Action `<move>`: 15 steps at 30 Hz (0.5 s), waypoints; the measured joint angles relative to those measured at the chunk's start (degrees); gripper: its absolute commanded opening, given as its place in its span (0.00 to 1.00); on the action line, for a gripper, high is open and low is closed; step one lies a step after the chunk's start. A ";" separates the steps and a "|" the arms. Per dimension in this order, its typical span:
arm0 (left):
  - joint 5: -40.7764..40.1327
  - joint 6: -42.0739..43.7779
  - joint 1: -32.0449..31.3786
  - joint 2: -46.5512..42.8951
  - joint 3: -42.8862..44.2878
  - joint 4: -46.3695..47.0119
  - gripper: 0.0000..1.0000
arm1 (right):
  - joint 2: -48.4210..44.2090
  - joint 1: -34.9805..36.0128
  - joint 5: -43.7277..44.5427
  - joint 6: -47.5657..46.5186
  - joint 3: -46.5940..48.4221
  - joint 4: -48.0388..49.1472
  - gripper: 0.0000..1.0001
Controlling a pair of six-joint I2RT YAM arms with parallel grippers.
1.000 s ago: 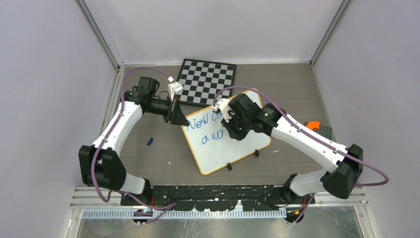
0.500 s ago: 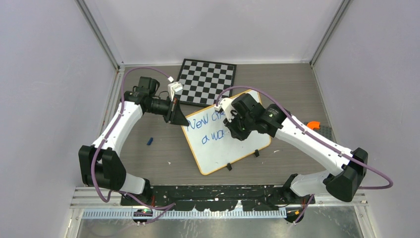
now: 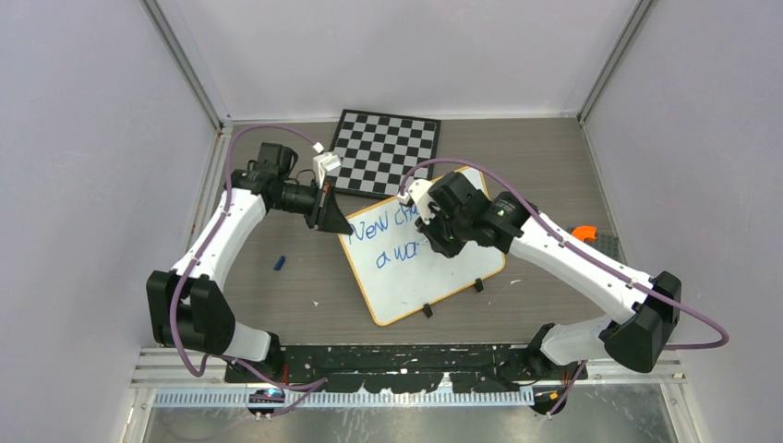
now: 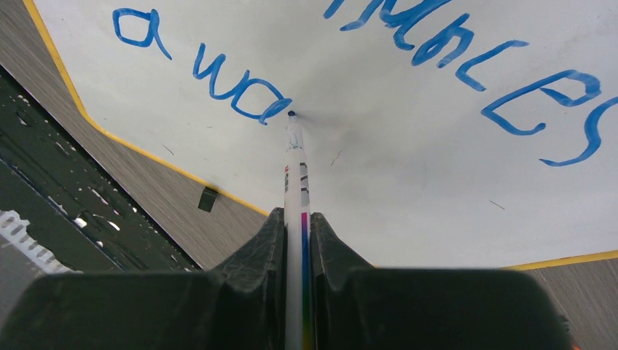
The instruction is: Write a sentence on the whiteboard
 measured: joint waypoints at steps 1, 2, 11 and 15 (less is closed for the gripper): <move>0.00 0.00 -0.02 0.00 0.00 0.00 0.00 | 0.00 -0.02 0.04 -0.07 0.00 0.00 0.00; 0.00 -0.02 -0.02 0.00 0.00 0.00 0.00 | 0.00 -0.02 0.09 -0.15 0.00 0.02 0.00; -0.13 -0.07 0.00 0.00 0.00 0.00 0.00 | -0.70 -2.27 0.39 -0.85 0.00 -0.76 0.00; -0.13 -0.09 0.00 0.00 0.00 0.00 0.00 | -0.74 -2.36 0.04 -0.81 0.00 -0.79 0.00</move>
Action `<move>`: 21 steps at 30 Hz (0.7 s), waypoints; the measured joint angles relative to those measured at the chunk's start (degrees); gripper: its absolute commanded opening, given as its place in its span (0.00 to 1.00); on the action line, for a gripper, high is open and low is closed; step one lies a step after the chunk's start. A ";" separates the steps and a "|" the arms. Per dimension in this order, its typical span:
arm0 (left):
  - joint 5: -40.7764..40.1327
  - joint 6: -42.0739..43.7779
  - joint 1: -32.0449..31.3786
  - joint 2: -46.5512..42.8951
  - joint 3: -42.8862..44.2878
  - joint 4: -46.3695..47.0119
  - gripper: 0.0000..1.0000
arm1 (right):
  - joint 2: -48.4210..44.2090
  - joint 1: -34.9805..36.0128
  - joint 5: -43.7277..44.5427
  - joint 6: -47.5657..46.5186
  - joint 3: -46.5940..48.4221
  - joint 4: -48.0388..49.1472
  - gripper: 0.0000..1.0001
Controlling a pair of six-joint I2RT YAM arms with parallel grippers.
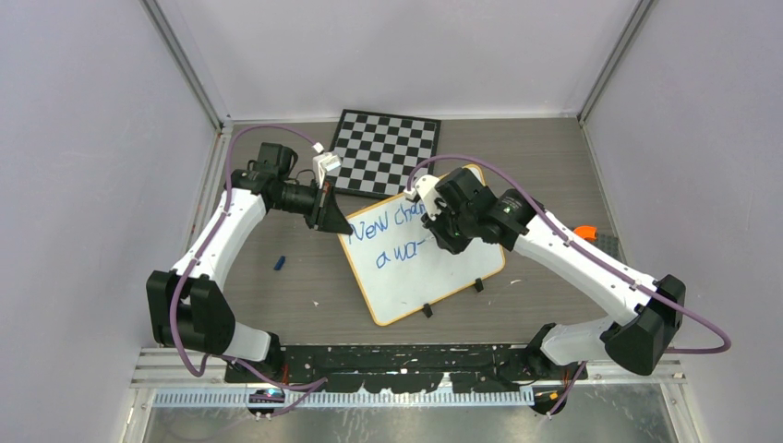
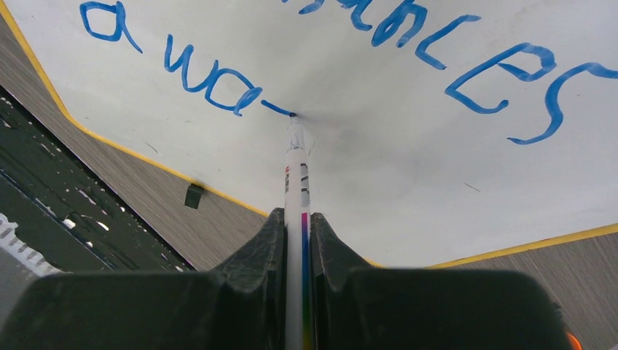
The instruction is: Write a sentence on the whiteboard
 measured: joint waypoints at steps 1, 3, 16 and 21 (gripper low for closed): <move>0.00 0.00 0.00 0.00 0.00 -0.02 0.00 | 0.00 0.00 -0.09 0.00 0.00 0.00 0.00; -0.02 0.00 0.00 0.00 0.00 -0.02 0.00 | 0.00 0.00 -0.22 0.00 -0.02 0.00 0.00; -0.04 -0.02 0.00 0.02 0.00 -0.02 0.00 | -0.02 0.02 -2.34 -0.15 -1.86 -0.04 0.00; 0.02 0.00 -0.02 0.02 0.00 -0.02 0.00 | 0.00 0.11 -1.38 -0.83 -1.03 -1.03 0.00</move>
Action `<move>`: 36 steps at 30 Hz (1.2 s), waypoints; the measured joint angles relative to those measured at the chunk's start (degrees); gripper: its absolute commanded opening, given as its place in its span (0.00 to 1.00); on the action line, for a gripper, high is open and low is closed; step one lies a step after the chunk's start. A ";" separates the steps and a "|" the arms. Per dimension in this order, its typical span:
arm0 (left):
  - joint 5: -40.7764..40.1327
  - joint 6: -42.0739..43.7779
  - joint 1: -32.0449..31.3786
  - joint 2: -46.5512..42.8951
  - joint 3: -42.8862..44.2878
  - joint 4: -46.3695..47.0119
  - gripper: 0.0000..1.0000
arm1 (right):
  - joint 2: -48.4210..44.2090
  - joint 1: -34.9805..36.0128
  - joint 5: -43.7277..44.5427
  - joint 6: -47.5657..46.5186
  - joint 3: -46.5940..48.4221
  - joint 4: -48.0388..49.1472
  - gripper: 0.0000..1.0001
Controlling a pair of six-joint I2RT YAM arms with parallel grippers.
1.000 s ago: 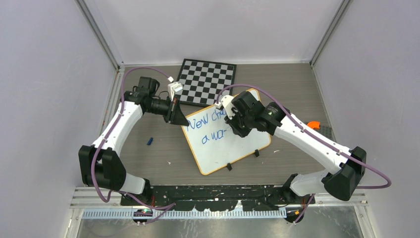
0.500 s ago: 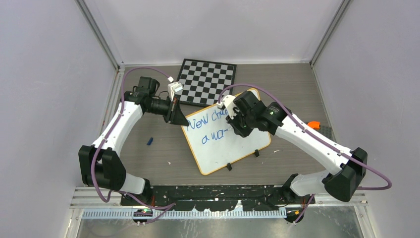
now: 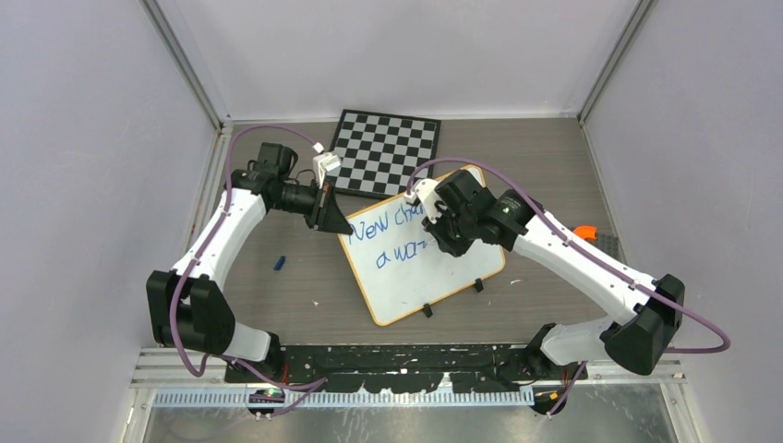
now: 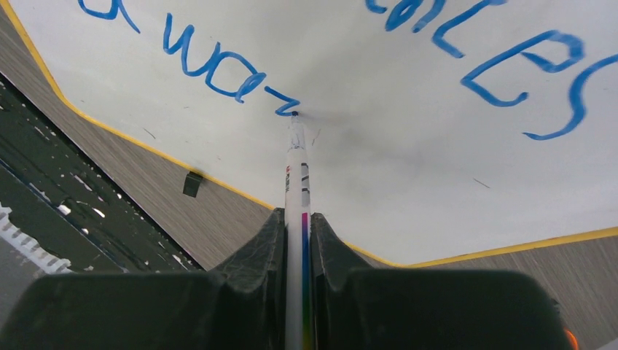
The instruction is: Write a sentence on the whiteboard
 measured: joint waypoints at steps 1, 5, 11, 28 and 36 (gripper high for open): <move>0.09 0.02 0.00 0.00 0.00 0.00 0.00 | 0.00 -0.02 0.48 -0.15 0.55 -0.37 0.00; 0.17 0.11 -0.02 0.00 0.00 0.00 0.00 | 0.37 -0.11 1.14 -0.50 3.48 -0.87 0.00; 0.17 0.15 -0.04 0.00 0.00 0.00 0.00 | 0.61 -0.11 0.26 -0.50 5.49 -0.87 0.00; 0.04 0.13 -0.07 0.00 0.00 0.00 0.00 | 2.34 -0.04 -0.37 -0.70 4.04 -0.74 0.00; 0.17 0.15 -0.09 0.00 0.00 0.00 0.00 | 0.94 -0.13 0.46 -0.66 4.07 -1.14 0.00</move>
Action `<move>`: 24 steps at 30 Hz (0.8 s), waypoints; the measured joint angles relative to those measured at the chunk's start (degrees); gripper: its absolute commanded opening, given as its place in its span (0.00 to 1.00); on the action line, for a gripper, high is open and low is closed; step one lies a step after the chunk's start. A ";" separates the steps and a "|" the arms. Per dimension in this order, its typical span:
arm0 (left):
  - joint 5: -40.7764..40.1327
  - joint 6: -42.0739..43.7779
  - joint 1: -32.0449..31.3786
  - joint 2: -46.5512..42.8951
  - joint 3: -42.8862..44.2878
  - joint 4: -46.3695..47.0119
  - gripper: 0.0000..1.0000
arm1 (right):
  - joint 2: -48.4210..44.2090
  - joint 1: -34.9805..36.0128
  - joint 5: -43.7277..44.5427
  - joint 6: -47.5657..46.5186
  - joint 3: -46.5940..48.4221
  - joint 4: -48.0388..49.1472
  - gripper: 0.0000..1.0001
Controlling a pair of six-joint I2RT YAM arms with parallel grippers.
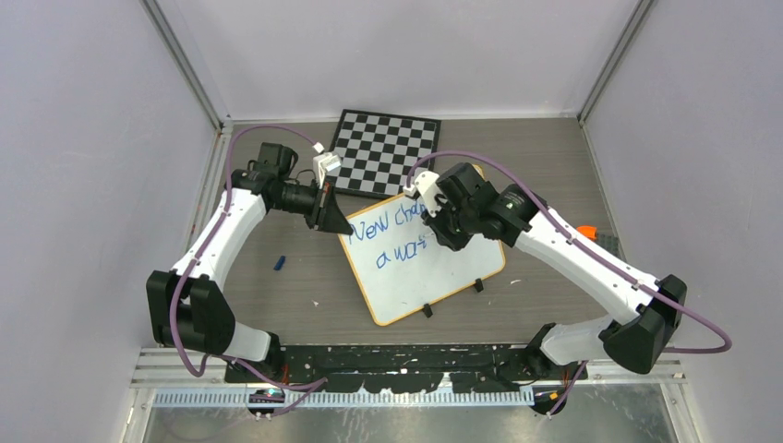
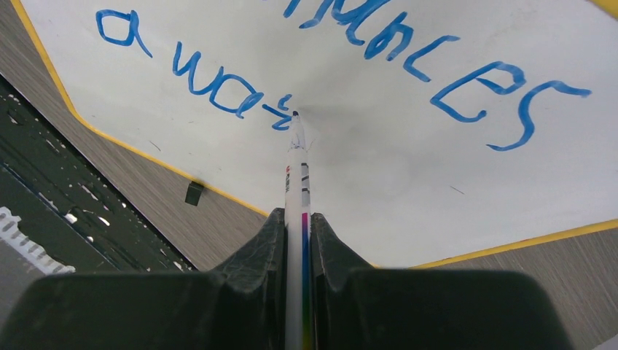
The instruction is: Write a sentence on the whiteboard
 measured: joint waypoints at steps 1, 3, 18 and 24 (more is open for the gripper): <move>0.00 0.00 0.00 0.00 0.00 0.00 0.00 | -0.37 -0.04 0.11 0.00 0.00 0.00 0.00; 0.00 0.00 -0.02 0.00 0.00 0.00 0.00 | -1.03 -0.31 0.37 0.00 -0.02 0.02 0.00; -0.11 0.00 -0.04 -0.02 0.02 -0.02 0.00 | -0.70 -0.61 2.16 -0.11 -1.51 0.61 0.00; -0.13 -0.02 -0.04 -0.02 0.02 0.00 0.00 | -0.70 -1.07 2.08 -0.31 -1.55 0.63 0.00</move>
